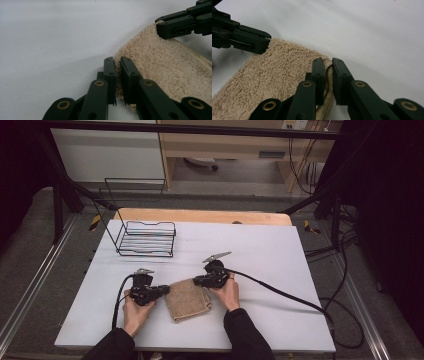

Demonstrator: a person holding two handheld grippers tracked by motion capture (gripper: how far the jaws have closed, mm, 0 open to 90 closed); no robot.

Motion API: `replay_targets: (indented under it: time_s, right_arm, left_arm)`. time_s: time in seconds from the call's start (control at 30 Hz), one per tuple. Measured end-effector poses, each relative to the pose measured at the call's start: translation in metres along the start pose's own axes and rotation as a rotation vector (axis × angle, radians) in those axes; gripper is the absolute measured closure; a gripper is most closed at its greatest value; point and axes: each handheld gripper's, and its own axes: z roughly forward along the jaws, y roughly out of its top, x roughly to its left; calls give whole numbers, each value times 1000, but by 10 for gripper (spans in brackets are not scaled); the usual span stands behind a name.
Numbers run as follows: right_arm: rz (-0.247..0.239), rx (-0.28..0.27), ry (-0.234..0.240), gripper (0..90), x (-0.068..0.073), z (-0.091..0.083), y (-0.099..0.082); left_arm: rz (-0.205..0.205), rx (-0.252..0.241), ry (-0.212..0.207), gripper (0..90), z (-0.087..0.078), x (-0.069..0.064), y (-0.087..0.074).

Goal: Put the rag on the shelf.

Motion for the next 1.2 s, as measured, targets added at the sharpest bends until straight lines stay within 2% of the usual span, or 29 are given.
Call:
replay_targets:
  time_s: [0.17, 0.3, 0.33, 0.37, 0.5, 0.53, 0.67, 0.83, 0.97, 1.2]
  right_arm:
    - [-1, -12, 2, 849, 2, -6, 3]
    - [-21, -34, 2, 856, 6, -16, 5]
    - [-21, -34, 2, 856, 6, -16, 5]
    - [-30, -49, 0, 856, 9, -23, 6]
    - [-50, -83, -2, 857, 15, -35, 8]
    - [-56, -91, -3, 858, 17, -38, 8]
    - [-71, -129, -3, 859, 24, -51, 8]
    - [-85, -174, -4, 861, 30, -63, 9]
    - [-108, -218, -22, 863, 36, -75, 8]
    - [-127, -266, -31, 864, 41, -86, 9]
  left_arm:
    - [9, -21, 2, 840, -2, -2, 0]
    - [14, -75, -31, 842, -12, -4, 3]
    - [14, -75, -31, 842, -12, -4, 3]
    - [29, -99, -39, 842, -16, -7, 4]
    - [62, -127, -43, 843, -22, -12, 5]
    - [79, -147, -57, 843, -27, -14, 6]
    - [104, -185, -71, 844, -37, -19, 8]
    - [124, -214, -85, 845, -44, -23, 11]
    - [145, -238, -102, 845, -50, -28, 13]
    - [206, -278, -97, 847, -61, -38, 17]
